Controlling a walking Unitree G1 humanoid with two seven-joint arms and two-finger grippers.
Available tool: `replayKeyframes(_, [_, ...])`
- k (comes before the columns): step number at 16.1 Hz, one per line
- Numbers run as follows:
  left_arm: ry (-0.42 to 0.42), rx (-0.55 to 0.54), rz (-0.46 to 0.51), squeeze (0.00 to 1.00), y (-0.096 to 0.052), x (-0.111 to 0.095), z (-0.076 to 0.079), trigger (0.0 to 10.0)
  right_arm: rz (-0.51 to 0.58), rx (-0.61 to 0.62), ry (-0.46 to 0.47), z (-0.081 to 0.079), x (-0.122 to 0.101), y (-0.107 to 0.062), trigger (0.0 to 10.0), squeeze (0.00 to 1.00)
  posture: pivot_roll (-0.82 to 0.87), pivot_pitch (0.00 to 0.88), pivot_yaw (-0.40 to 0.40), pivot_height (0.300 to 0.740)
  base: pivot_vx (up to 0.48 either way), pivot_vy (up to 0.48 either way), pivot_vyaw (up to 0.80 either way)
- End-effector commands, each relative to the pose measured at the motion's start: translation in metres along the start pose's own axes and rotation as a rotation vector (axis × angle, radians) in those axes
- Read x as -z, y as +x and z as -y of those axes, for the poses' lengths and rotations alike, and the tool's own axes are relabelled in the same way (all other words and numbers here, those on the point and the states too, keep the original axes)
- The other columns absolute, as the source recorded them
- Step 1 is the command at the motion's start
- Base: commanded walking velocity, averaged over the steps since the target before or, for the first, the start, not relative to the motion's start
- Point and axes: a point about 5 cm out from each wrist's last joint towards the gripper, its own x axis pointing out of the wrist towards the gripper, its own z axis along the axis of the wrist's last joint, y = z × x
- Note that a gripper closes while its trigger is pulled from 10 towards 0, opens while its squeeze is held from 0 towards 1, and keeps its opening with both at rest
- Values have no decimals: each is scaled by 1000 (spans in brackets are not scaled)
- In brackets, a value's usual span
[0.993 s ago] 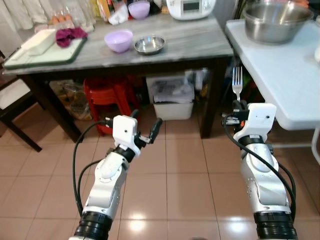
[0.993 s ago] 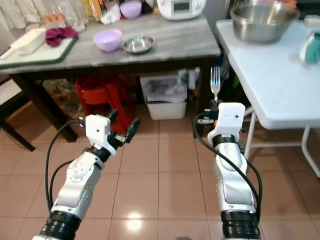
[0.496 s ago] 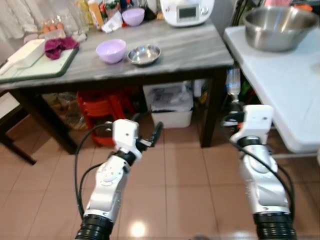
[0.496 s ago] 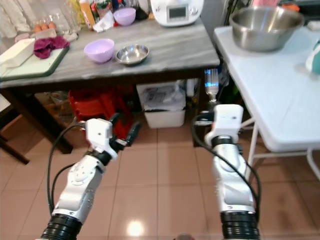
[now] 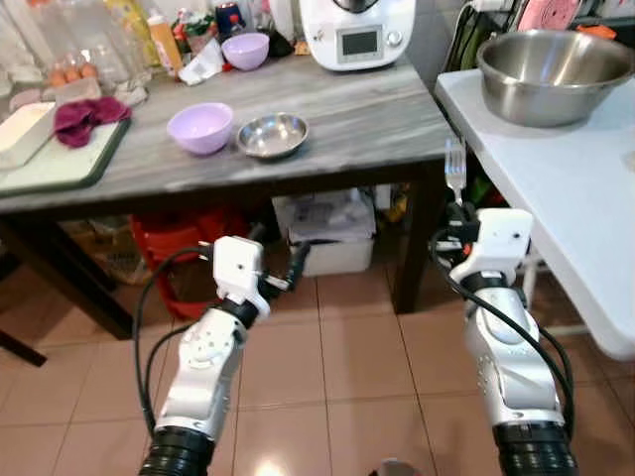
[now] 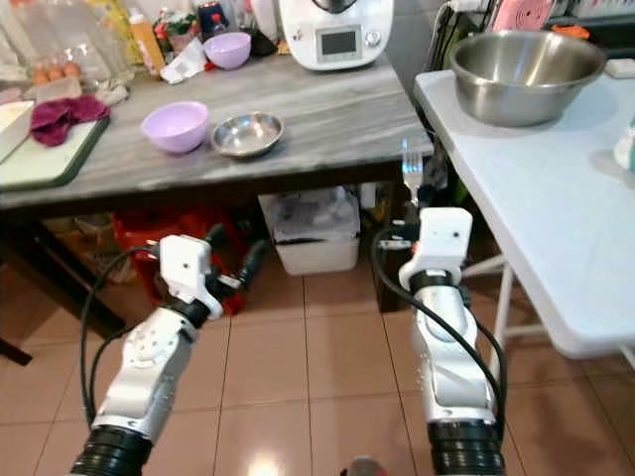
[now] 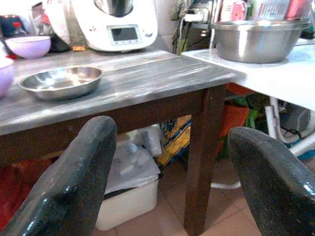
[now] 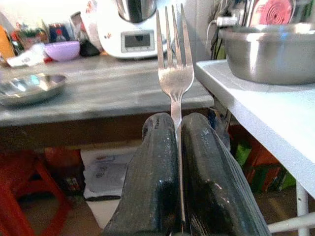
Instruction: Setting the table
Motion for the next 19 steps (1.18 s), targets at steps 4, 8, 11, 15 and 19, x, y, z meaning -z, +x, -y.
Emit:
replayKeyframes(4, [70, -56, 2, 0, -12, -7, -23, 10000, 20, 17, -1, 4, -3, -8, 10000, 0, -151, 86, 86, 740, 359, 0, 0])
replayKeyframes(8, [139, -192, -57, 0, -50, 2, -49, 10000, -4, 41, -39, 14, 5, -24, 10000, 0, -148, 91, 91, 740, 345, 0, 0])
replayKeyframes(11, [148, -236, -90, 0, -71, 7, -52, 10000, -17, 36, -47, 15, 8, -31, 10000, 0, -139, 97, 86, 740, 307, 0, 0])
replayKeyframes(15, [133, -214, -94, 0, -72, 7, -41, 10000, -7, 14, -48, 9, 4, -27, 10000, 0, -131, 101, 82, 740, 304, 0, 0])
replayKeyframes(19, [127, -200, -98, 0, -69, 6, -39, 10000, -4, 18, -44, 10, 3, -26, 10000, 0, -137, 102, 87, 740, 303, 0, 0])
